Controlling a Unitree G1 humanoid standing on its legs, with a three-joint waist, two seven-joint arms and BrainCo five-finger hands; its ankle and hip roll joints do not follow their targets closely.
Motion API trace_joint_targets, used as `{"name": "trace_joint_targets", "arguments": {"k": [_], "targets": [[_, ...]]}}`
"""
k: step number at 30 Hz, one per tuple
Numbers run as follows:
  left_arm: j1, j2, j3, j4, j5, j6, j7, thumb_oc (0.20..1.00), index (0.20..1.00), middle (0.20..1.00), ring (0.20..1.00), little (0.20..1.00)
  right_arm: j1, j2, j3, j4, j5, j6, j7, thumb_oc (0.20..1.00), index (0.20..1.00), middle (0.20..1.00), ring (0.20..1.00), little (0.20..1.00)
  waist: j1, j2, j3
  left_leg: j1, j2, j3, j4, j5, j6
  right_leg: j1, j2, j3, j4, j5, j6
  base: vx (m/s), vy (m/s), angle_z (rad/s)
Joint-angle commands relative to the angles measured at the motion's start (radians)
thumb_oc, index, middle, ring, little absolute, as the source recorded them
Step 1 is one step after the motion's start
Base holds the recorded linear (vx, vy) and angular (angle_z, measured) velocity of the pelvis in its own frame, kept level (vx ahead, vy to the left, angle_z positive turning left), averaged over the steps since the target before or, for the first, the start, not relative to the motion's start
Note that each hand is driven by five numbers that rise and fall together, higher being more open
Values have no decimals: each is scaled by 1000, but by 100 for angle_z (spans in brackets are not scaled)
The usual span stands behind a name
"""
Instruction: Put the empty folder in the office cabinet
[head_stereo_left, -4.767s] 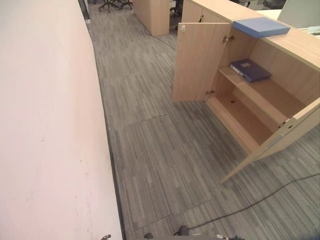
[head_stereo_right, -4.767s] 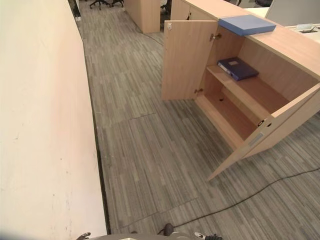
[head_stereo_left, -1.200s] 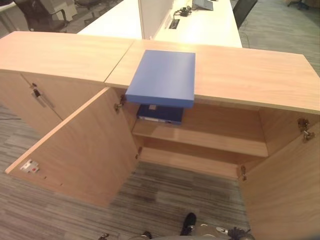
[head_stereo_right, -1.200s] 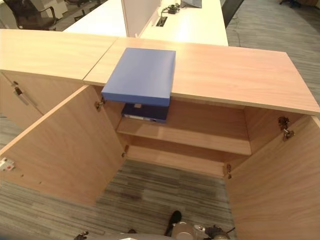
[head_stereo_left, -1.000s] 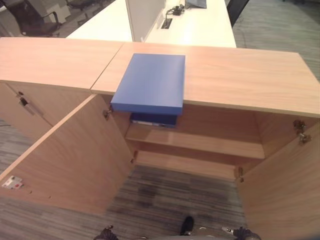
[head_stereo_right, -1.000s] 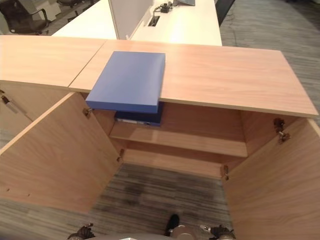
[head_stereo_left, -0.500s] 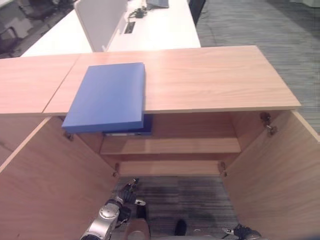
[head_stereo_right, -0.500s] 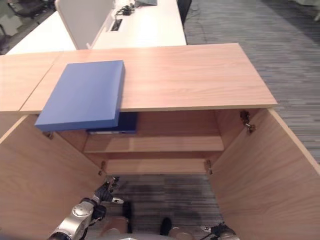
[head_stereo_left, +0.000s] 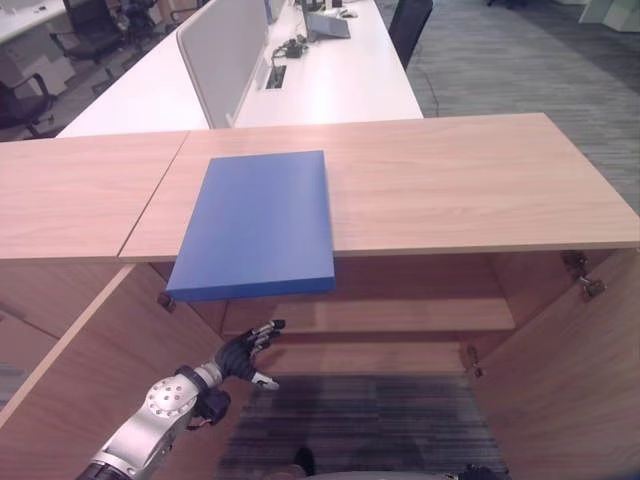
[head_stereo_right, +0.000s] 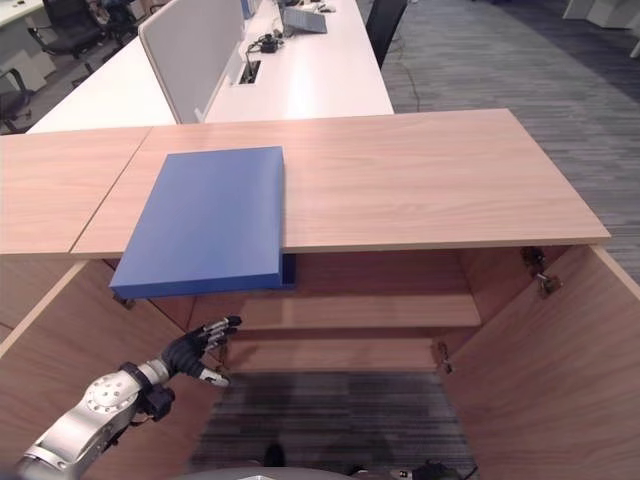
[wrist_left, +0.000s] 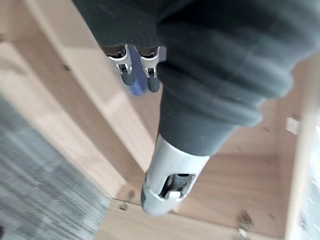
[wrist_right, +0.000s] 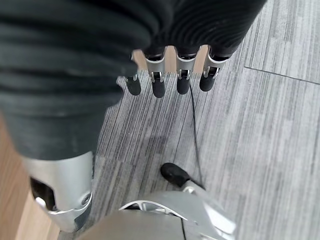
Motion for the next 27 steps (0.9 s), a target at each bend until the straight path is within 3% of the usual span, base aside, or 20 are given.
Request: {"name": "trace_joint_targets", "arguments": {"k": [1,7,17,20,22,24,25,27], "targets": [[7,50,6,-94,-162,-56,-52,1000,1000,1000,1000,1000,-23,-3,37,48,-2,-14,12,1000,1000,1000,1000,1000,13,-30,-12,0,12,9,13,-62,-2,-36,-40,-12,7,6,77,-2,11,-4],[89,88,101,-116,-312,-50,-91,1000,1000,1000,1000,1000,5,14,33,52,2,-29,33,1000,1000,1000,1000,1000,27,-34,-20,6,7,6,13,-65,1,-33,-39,-5,7,5,81,-1,1,-1],[149,91,111,-52,-212,-38,-59,1000,1000,1000,1000,1000,0,23,44,51,20,-19,32,1000,1000,1000,1000,1000,42,-31,-15,11,20,-3,13,-58,-4,-25,-28,-15,7,-8,71,2,-32,3],[151,102,95,-59,-196,-29,-53,1000,1000,1000,1000,1000,-16,14,57,28,35,-17,20,1000,1000,1000,1000,1000,50,-34,32,-33,42,-9,51,-25,-13,-42,-16,-17,7,-6,59,-162,-111,2],[112,117,62,-57,-185,-27,-46,1000,1000,1000,1000,1000,-49,-9,65,7,51,-18,1,1000,1000,1000,1000,1000,61,-53,95,-168,48,-21,214,-40,-31,-73,-23,-38,7,10,48,-335,-171,10],[79,118,44,-71,-179,-30,-47,1000,1000,1000,1000,1000,-56,-22,58,2,57,-18,-8,1000,1000,1000,1000,1000,62,-64,102,-218,53,0,317,-85,-31,-93,-26,-65,7,17,42,-193,-104,42],[67,118,38,-94,-200,-34,-59,1000,1000,1000,1000,1000,-53,-28,51,2,62,-20,-8,1000,1000,1000,1000,1000,56,-68,95,-203,57,27,331,-118,-19,-98,-28,-75,7,18,46,-91,-14,37],[70,104,44,-118,-266,-31,-90,1000,1000,1000,1000,1000,-40,-36,39,10,51,-21,0,1000,1000,1000,1000,1000,43,-64,77,-159,60,56,278,-125,1,-106,-17,-77,7,17,53,-35,47,16]]}}
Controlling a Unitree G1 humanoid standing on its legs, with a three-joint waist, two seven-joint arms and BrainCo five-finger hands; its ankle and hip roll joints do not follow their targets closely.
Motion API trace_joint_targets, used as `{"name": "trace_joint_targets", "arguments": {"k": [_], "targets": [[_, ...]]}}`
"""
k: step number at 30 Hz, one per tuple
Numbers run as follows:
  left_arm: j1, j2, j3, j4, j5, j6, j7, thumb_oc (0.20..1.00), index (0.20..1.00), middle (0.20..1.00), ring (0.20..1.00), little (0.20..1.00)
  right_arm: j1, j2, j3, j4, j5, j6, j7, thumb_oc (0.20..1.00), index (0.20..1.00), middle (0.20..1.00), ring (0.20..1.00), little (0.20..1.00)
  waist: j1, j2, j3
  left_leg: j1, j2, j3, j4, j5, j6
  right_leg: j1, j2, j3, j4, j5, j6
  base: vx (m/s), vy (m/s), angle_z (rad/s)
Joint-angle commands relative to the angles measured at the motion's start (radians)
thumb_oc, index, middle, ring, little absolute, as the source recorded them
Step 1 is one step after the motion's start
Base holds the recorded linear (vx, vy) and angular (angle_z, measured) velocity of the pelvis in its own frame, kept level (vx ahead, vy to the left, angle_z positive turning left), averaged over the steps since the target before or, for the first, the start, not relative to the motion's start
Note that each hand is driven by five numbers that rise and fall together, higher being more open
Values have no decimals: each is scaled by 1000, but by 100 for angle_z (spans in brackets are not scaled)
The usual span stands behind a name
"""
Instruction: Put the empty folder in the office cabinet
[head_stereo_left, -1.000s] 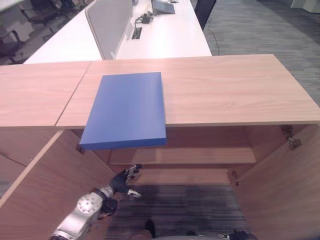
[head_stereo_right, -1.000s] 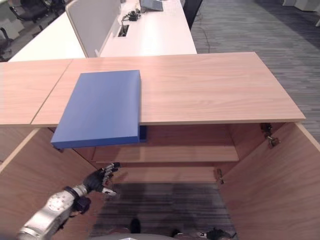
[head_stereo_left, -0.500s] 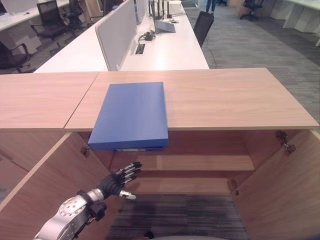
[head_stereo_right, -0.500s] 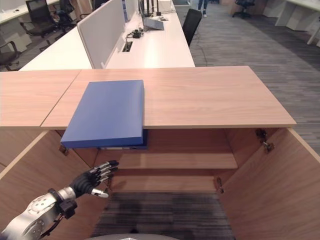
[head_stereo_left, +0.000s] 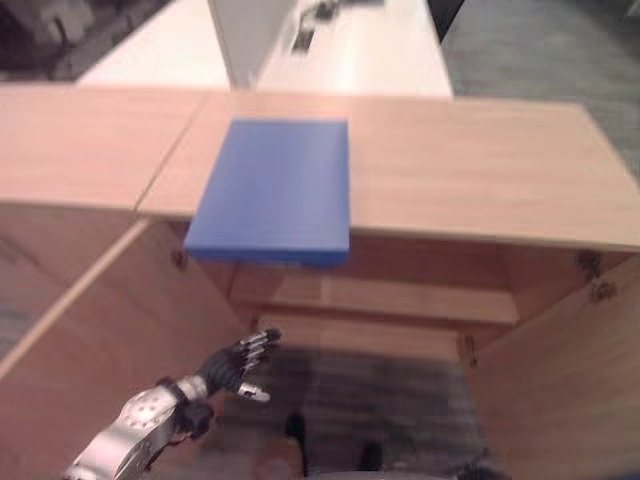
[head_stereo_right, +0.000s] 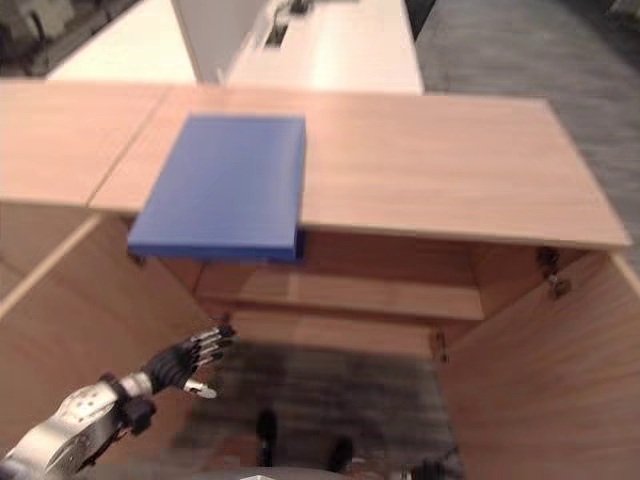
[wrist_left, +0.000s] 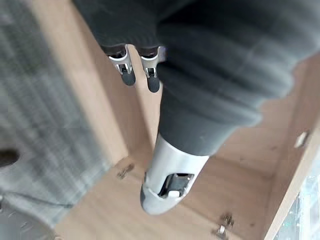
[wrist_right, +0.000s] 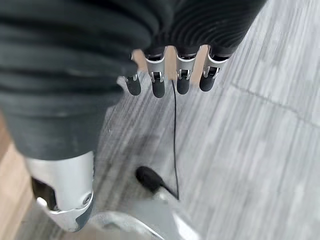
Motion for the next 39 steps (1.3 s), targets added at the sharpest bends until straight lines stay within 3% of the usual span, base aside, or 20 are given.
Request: {"name": "trace_joint_targets", "arguments": {"k": [1,2,7,13,15,18,19,23,25,30,34,35,36,39], "targets": [[37,-17,88,-94,-156,-27,-71,1000,1000,1000,1000,1000,22,-18,-10,11,-8,-1,11,1000,1000,1000,1000,1000,-7,-7,-18,72,20,65,44,-178,58,-8,-27,-8,-11,-14,110,-22,48,19],[37,-17,88,-94,-156,-26,-71,1000,1000,1000,1000,1000,22,-18,-9,11,-8,-1,11,1000,1000,1000,1000,1000,-8,-7,-19,73,20,65,42,-177,58,-8,-27,-8,-11,-14,110,-20,52,16],[154,-37,278,-152,-250,-27,-83,1000,1000,1000,1000,1000,83,-15,-36,-2,-28,-12,41,1000,1000,1000,1000,1000,9,-5,-62,145,7,61,-74,-148,52,19,-30,-29,-11,-22,110,34,27,28],[189,-165,430,-219,-354,-30,-73,1000,1000,1000,1000,1000,86,18,-23,-26,-17,-27,49,1000,1000,1000,1000,1000,41,-9,-72,183,13,57,-107,-132,48,46,-27,-26,-11,-34,103,0,4,3],[176,-258,506,-273,-373,-72,-34,1000,1000,1000,1000,1000,81,41,-7,-42,-22,-30,58,1000,1000,1000,1000,1000,58,-17,-76,193,16,54,-106,-136,47,62,-25,-23,-11,-45,97,0,0,0],[170,-312,542,-300,-374,-97,-7,1000,1000,1000,1000,1000,78,48,4,-47,-29,-31,62,1000,1000,1000,1000,1000,62,-22,-76,197,16,53,-101,-142,46,71,-25,-25,-11,-50,95,0,0,0],[157,-367,578,-324,-374,-124,17,1000,1000,1000,1000,1000,75,54,17,-59,-37,-33,64,1000,1000,1000,1000,1000,69,-28,-74,197,16,52,-87,-150,46,79,-23,-25,-11,-55,92,22,-27,-3],[104,-450,657,-351,-356,-196,85,1000,1000,1000,1000,1000,67,58,33,-90,-37,-38,61,1000,1000,1000,1000,1000,79,-37,-62,184,20,42,-38,-170,42,95,-21,-27,-11,-67,82,9,-42,0],[77,-454,674,-356,-308,-211,141,1000,1000,1000,1000,1000,65,48,34,-80,-34,-28,58,1000,1000,1000,1000,1000,83,-37,-51,163,23,36,2,-180,38,100,-20,-33,-11,-73,76,-14,-55,10],[46,-342,651,-424,-118,-209,177,1000,1000,1000,1000,1000,40,44,36,-20,-17,-5,57,1000,1000,1000,1000,1000,88,-30,-51,146,21,36,38,-188,36,108,-24,-43,-11,-76,73,11,-15,13],[21,-243,663,-463,164,-215,247,1000,1000,1000,1000,1000,10,45,23,-4,30,-3,46,1000,1000,1000,1000,1000,87,-25,-54,131,21,36,69,-194,31,111,-28,-41,-11,-76,75,3,0,1],[4,-229,687,-469,328,-221,313,1000,1000,1000,1000,1000,5,52,26,3,34,-1,42,1000,1000,1000,1000,1000,87,-24,-56,131,21,37,74,-202,29,111,-30,-39,-11,-76,78,0,0,0],[3,-229,686,-470,330,-221,314,1000,1000,1000,1000,1000,4,53,26,4,34,-1,42,1000,1000,1000,1000,1000,87,-24,-55,131,20,37,75,-202,29,111,-30,-39,-11,-77,78,0,0,0],[-29,-220,680,-487,570,-234,378,1000,1000,1000,1000,1000,0,58,30,5,37,-3,30,1000,1000,1000,1000,1000,79,-27,-59,134,22,41,78,-212,28,112,-33,-38,-11,-76,82,0,0,0]]}}
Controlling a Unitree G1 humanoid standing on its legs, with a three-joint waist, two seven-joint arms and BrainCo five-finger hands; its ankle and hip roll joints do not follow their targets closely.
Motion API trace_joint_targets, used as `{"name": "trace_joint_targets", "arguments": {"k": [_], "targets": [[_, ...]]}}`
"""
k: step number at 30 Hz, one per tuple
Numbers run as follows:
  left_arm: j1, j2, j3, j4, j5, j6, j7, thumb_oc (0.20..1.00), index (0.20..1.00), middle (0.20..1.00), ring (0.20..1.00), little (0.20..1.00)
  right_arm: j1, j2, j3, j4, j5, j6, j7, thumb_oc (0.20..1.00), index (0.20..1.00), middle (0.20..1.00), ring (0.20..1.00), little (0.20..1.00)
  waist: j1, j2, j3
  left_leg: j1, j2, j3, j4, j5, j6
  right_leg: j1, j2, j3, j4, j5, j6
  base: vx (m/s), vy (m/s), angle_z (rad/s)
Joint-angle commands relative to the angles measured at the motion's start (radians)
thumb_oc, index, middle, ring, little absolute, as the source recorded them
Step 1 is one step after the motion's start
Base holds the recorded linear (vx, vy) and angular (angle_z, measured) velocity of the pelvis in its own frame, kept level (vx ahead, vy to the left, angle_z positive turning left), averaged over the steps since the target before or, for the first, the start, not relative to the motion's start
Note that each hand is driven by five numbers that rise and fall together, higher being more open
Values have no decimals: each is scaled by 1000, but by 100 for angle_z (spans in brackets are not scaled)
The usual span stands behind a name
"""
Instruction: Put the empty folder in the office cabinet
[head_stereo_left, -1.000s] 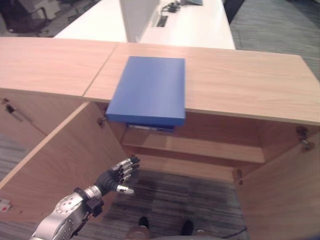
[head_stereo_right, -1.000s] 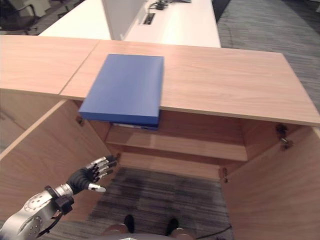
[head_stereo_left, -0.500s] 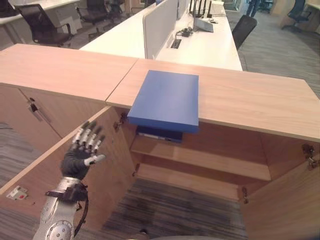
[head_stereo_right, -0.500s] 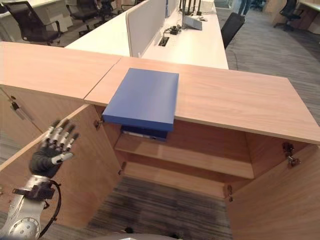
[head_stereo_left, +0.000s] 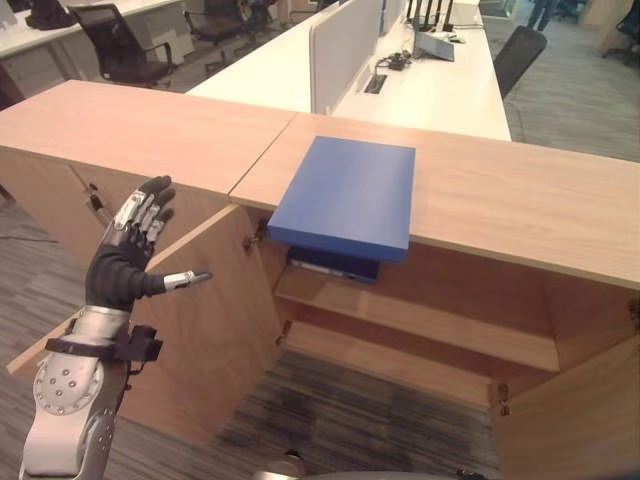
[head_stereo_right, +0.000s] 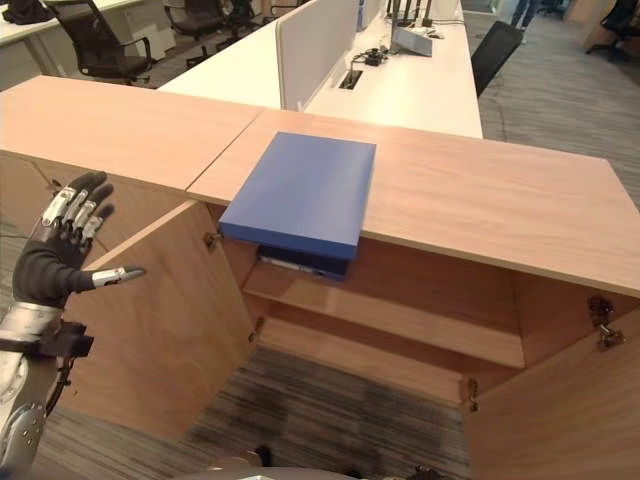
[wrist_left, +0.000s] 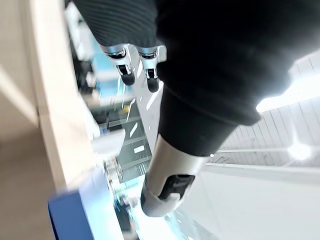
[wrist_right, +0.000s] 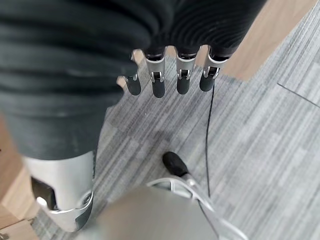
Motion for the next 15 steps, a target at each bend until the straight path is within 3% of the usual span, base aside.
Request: {"name": "trace_joint_targets", "arguments": {"k": [1,5,7,10,13,15], "targets": [[-41,37,1,-71,328,-70,97,1000,1000,1000,1000,1000,-64,20,34,26,30,5,-30,1000,1000,1000,1000,1000,-20,-47,-15,-66,9,9,153,-100,-21,23,-6,28,6,-85,26,0,0,0],[-87,52,-84,-81,524,-84,151,1000,1000,1000,1000,1000,-66,25,56,15,9,2,-55,1000,1000,1000,1000,1000,-39,-57,-19,-59,15,21,153,-110,-24,23,-6,34,6,-84,31,0,0,0],[-134,71,-174,-38,648,-93,194,1000,1000,1000,1000,1000,-62,28,74,-6,7,-2,-71,1000,1000,1000,1000,1000,-53,-65,-25,-52,17,31,151,-116,-24,21,-6,42,6,-81,35,27,-3,-6],[-155,74,-217,0,703,-98,238,1000,1000,1000,1000,1000,-64,26,77,-22,14,-9,-83,1000,1000,1000,1000,1000,-59,-71,-27,-50,18,36,149,-118,-24,18,-5,48,6,-79,36,8,-5,-11],[-200,70,-345,122,829,-86,326,1000,1000,1000,1000,1000,-61,26,85,-32,21,-17,-116,1000,1000,1000,1000,1000,-74,-85,-33,-48,19,46,142,-115,-20,9,-7,58,6,-71,38,6,-12,-11],[-205,70,-378,156,865,-79,341,1000,1000,1000,1000,1000,-59,28,86,-24,14,-18,-125,1000,1000,1000,1000,1000,-79,-87,-35,-46,21,48,146,-123,-21,10,-3,61,6,-73,39,14,-4,-3]]}}
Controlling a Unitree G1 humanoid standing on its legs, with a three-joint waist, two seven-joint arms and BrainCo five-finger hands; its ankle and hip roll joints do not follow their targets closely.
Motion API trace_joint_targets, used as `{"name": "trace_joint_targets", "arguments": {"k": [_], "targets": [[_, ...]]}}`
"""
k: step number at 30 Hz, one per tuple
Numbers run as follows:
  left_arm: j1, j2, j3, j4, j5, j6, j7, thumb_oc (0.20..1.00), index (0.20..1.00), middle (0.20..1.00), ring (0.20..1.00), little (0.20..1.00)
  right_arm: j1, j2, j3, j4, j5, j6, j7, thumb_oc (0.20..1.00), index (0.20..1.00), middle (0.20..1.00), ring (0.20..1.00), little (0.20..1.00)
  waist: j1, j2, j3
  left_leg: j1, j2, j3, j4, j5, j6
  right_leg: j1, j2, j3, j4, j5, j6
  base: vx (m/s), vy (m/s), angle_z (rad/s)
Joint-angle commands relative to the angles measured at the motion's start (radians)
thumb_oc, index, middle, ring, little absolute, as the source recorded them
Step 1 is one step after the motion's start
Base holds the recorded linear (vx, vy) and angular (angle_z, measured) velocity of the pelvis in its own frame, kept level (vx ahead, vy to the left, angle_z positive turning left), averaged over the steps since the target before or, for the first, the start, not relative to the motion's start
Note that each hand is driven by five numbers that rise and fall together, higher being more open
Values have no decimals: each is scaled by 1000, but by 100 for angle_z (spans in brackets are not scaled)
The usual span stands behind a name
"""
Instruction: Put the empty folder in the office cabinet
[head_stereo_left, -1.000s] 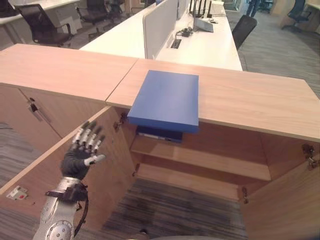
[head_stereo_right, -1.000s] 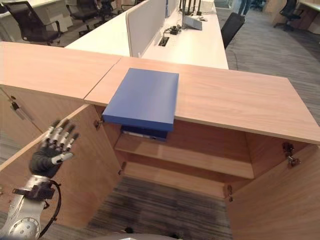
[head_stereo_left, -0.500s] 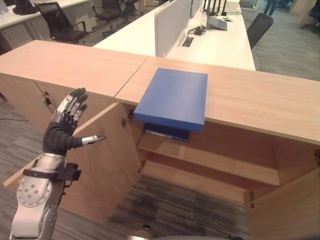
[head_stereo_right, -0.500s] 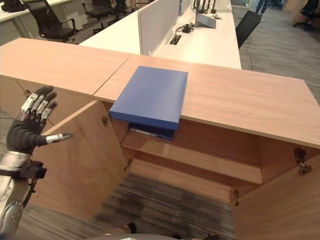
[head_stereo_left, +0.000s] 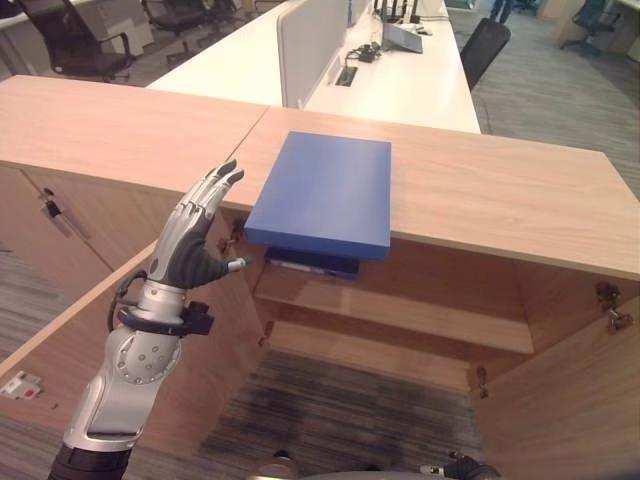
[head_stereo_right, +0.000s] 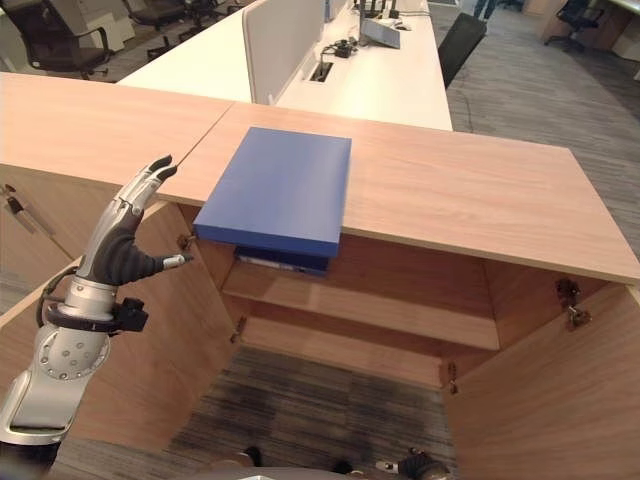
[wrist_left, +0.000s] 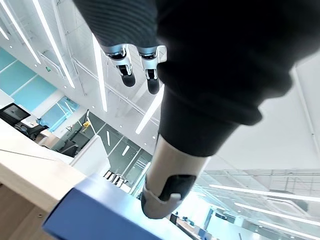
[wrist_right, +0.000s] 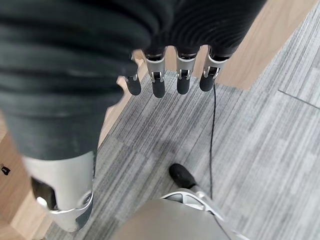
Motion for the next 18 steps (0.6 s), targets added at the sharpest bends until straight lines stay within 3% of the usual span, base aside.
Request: {"name": "trace_joint_targets", "arguments": {"k": [1,9,18], "targets": [[-12,45,-30,-16,102,-11,75,1000,1000,1000,1000,1000,-33,21,41,22,12,-13,-40,1000,1000,1000,1000,1000,-9,-47,-36,-61,18,17,146,-118,-18,16,-5,36,6,-73,36,10,-4,-9],[-123,51,-148,49,263,16,101,1000,1000,1000,1000,1000,-41,29,53,58,8,-12,-59,1000,1000,1000,1000,1000,-24,-56,-44,-70,11,21,151,-119,-11,3,-6,50,6,-64,36,8,-1,-6],[-292,-25,-234,142,332,81,168,1000,1000,1000,1000,1000,-67,54,105,43,15,-18,-68,1000,1000,1000,1000,1000,-40,-55,-55,-65,17,24,165,-135,-12,9,-3,63,6,-70,33,0,0,0]]}}
